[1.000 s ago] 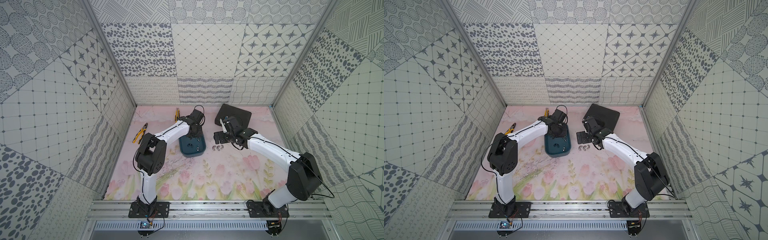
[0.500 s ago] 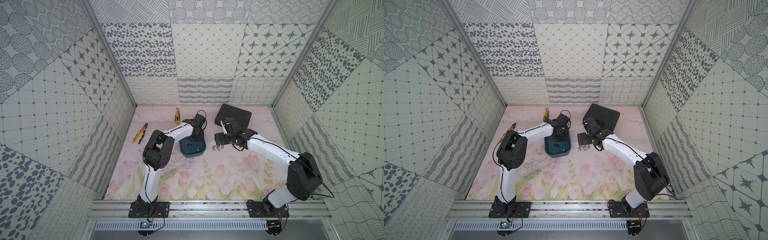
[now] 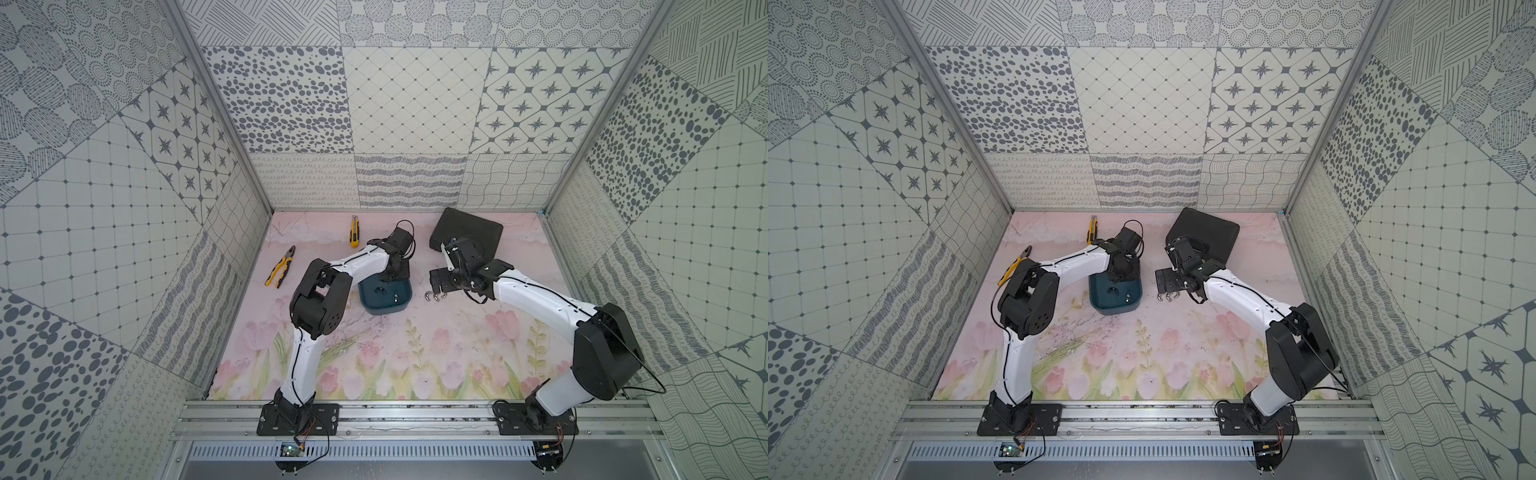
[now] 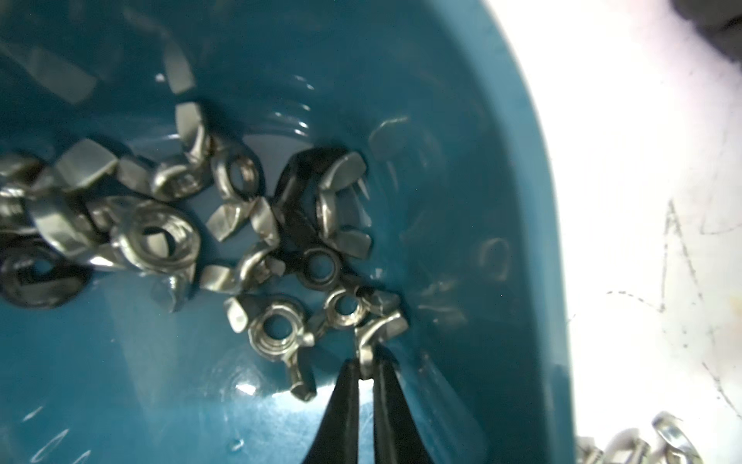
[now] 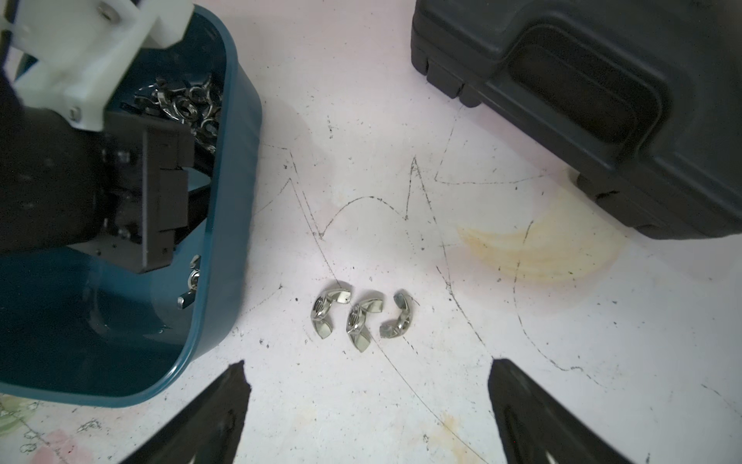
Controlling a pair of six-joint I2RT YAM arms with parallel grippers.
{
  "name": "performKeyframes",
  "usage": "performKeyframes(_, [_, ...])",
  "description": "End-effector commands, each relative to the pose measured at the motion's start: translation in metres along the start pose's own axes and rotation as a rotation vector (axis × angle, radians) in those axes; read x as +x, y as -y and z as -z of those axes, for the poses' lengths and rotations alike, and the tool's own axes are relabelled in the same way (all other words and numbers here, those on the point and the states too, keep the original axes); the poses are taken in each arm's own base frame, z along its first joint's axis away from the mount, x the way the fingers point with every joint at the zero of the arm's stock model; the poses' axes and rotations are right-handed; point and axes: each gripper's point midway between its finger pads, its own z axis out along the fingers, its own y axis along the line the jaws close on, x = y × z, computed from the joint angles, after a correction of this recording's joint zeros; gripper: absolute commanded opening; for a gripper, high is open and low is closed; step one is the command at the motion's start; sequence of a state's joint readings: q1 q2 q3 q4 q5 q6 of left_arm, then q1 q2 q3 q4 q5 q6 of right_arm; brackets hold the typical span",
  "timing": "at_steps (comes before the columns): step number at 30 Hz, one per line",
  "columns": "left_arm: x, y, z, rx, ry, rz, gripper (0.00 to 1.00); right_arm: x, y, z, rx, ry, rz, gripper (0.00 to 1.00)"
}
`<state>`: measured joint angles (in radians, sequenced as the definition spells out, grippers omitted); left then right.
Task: Take out the wing nut from the storage box
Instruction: Pick up the wing nut from the storage box.
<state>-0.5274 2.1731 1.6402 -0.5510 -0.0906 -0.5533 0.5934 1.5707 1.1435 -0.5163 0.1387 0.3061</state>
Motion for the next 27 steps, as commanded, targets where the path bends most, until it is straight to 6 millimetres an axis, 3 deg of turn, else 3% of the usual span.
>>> performKeyframes(1, [0.01,-0.01,-0.007,-0.045,-0.029,-0.021,0.06,0.0,0.0,-0.004,-0.011,0.007,-0.004,0.97])
performKeyframes(12, [0.002,-0.009,0.037,-0.02,0.04,-0.028,0.02,0.0,-0.004,-0.006,-0.029,0.01,-0.008,0.97])
performKeyframes(19, [0.012,-0.003,0.064,0.003,0.058,-0.055,0.01,-0.001,-0.003,-0.007,-0.027,0.014,-0.012,0.97])
performKeyframes(27, [0.019,0.031,0.113,0.064,0.126,-0.14,0.01,0.0,0.033,-0.001,0.015,0.032,-0.102,0.97])
